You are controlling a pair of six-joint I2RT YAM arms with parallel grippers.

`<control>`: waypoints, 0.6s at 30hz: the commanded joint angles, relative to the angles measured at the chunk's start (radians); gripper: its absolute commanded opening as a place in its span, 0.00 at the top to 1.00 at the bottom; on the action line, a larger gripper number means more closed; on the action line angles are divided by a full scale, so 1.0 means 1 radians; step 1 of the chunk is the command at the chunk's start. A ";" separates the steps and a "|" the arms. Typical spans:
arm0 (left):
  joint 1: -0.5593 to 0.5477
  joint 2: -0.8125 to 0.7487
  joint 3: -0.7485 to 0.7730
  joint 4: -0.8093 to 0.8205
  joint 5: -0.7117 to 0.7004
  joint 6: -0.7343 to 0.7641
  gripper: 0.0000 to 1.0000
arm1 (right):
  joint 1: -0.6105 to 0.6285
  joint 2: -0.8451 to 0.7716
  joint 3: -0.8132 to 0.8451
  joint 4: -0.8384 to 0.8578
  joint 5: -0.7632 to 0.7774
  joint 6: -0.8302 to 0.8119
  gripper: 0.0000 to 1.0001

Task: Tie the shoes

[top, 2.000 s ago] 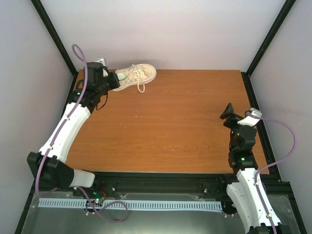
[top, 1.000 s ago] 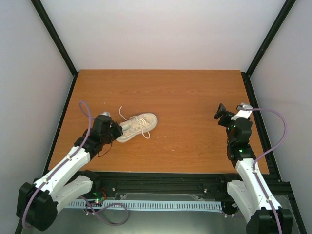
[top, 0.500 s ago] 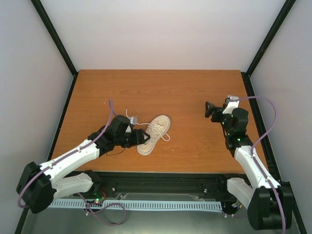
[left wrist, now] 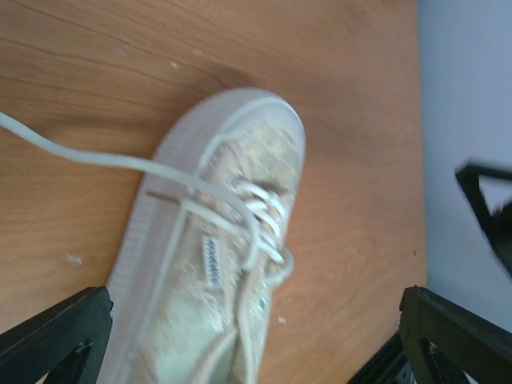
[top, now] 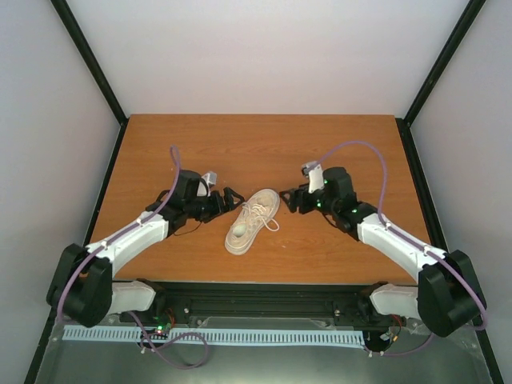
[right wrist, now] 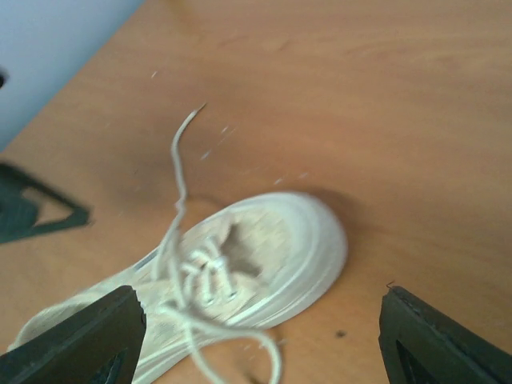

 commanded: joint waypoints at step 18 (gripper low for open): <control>0.057 0.222 -0.003 0.274 0.103 -0.087 0.23 | 0.272 0.338 0.250 -0.189 0.123 -0.025 0.55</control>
